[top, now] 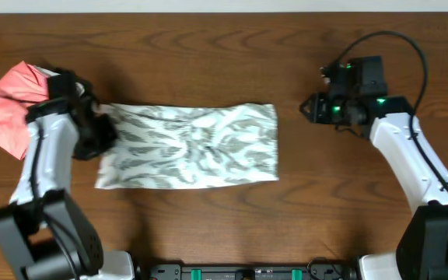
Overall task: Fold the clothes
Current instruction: 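Fold the left end rightward over the garment with the left gripper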
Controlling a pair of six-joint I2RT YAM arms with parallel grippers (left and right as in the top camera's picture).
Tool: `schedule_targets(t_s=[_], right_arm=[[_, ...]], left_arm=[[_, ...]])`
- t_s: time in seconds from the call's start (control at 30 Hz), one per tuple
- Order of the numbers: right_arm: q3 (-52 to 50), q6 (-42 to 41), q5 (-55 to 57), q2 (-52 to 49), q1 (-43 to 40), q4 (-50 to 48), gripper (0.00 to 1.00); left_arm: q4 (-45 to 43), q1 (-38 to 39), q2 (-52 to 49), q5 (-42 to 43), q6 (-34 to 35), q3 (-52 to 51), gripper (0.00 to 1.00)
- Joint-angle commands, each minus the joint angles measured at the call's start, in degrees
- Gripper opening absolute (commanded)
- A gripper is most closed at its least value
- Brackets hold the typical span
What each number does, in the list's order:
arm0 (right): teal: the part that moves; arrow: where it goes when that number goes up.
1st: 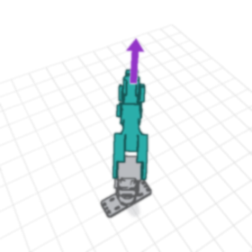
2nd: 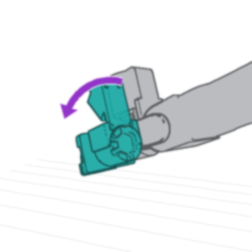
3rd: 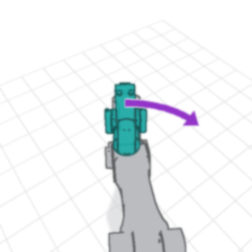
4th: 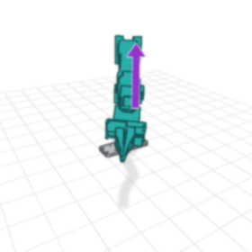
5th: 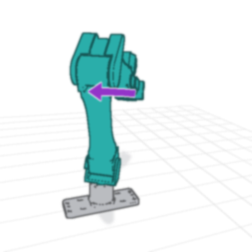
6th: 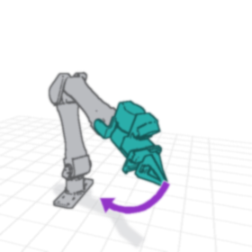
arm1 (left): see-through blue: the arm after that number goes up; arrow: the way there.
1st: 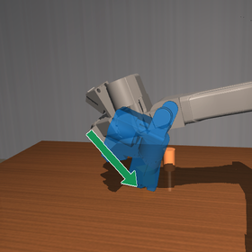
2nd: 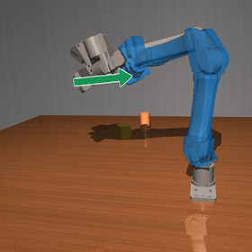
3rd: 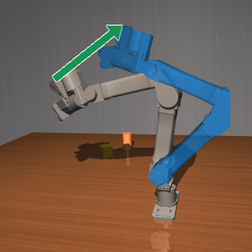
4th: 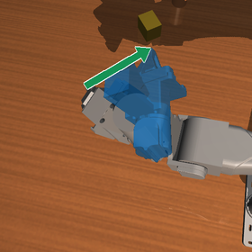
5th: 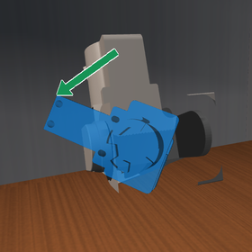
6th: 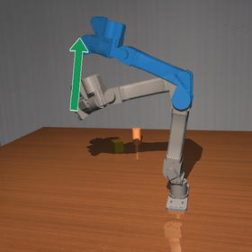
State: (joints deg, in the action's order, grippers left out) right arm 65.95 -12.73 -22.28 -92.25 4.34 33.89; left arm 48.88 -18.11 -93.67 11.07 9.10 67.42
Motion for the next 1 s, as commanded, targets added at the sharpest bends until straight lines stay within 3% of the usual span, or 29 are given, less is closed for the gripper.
schedule_targets(t_s=[0.0,0.2,0.4,0.57,0.97], right_arm=[[0.6,0.8,0.4,0.2,-2.9,0.7,0.3],[0.6,1.8,0.4,0.2,-4.7,2.3,0.3],[0.6,2.1,0.4,0.2,-4.7,2.8,0.29],[0.6,2.1,0.2,0.2,-4.7,2.8,0.29],[0.6,2.1,-1.1,0.2,-4.7,3.2,0.29]], left_arm=[[-0.1,-4.0,3.2,-3.8,-0.5,2.3,0.06],[0.1,-7.0,5.3,-4.3,-0.3,5.5,0.06],[3.8,-2.9,7.0,-4.3,-0.3,11.8,0.06],[7.2,5.8,7.6,-4.3,-0.3,16.5,0.06],[7.2,32.5,3.3,-8.8,2.4,16.1,0.06]])
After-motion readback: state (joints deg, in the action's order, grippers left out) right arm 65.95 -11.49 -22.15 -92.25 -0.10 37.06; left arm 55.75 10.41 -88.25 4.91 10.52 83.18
